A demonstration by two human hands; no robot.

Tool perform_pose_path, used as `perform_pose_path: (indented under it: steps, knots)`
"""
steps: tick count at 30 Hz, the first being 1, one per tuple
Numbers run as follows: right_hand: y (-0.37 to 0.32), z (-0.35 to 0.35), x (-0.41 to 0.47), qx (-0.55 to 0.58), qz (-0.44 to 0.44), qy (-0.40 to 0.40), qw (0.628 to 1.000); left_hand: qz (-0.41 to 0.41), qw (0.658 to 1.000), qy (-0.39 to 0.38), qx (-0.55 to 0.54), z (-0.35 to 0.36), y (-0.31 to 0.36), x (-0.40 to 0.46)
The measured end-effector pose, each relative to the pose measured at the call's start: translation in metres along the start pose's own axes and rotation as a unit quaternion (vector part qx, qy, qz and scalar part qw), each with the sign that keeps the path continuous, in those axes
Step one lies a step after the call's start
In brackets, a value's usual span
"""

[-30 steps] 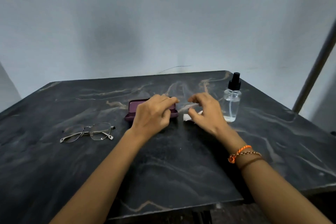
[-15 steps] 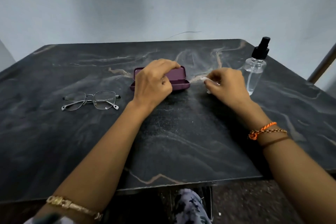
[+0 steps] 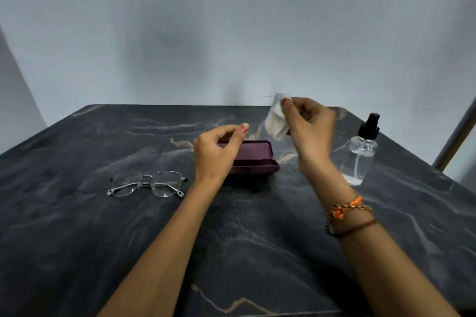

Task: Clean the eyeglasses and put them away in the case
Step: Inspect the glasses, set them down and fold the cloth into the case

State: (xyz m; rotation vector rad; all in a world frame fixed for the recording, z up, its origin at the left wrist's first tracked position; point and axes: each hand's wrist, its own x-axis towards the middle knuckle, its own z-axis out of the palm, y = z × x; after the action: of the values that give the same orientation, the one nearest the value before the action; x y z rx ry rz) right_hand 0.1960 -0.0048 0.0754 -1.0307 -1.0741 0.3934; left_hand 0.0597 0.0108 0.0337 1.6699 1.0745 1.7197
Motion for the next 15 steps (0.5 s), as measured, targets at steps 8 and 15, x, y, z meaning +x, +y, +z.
perform_pose_path:
  steps: [8,15]
  knots:
    - [0.032,0.01,-0.013,0.052,0.113,-0.011,0.992,-0.146,0.981,-0.033,-0.126,0.004,0.005,0.002]
    - [0.03,0.008,-0.018,0.087,0.113,-0.023,0.989,-0.253,0.945,-0.051,-0.2,0.004,0.009,0.001]
